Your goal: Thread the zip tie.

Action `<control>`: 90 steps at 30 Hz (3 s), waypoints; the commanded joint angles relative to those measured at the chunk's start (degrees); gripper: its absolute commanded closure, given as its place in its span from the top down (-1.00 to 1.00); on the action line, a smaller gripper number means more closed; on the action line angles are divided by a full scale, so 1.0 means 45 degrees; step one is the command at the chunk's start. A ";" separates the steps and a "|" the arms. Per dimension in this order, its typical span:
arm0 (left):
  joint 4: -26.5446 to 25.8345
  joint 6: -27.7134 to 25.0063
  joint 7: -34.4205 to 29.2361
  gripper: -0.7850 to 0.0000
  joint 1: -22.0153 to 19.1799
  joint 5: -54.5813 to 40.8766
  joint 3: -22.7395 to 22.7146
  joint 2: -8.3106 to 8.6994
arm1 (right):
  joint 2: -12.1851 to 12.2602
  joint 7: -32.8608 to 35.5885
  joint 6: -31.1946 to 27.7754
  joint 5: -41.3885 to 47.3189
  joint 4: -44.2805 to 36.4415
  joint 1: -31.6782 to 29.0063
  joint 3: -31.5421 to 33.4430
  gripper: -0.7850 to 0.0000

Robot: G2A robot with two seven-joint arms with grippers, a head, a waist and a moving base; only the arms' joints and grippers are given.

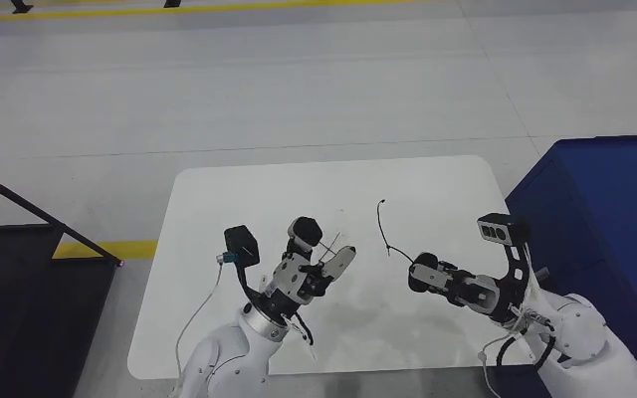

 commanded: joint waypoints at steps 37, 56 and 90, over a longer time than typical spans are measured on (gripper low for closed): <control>0.0630 0.2271 0.2039 -1.00 -0.0592 0.6241 0.3205 -0.0327 | -0.0001 -0.0018 -0.0011 -0.0022 -0.0003 -0.0004 -0.0006 -1.00; 0.0569 0.2129 0.2065 -1.00 -0.0347 0.5980 0.2963 -0.0286 | -0.0112 -0.0549 0.0614 -0.0203 -0.0224 0.0401 0.0000 -1.00; 0.0639 0.2446 0.1898 -1.00 -0.0749 0.5974 0.3237 -0.0400 | -0.0205 -0.0830 0.0753 -0.0491 -0.0231 0.0512 -0.0366 -1.00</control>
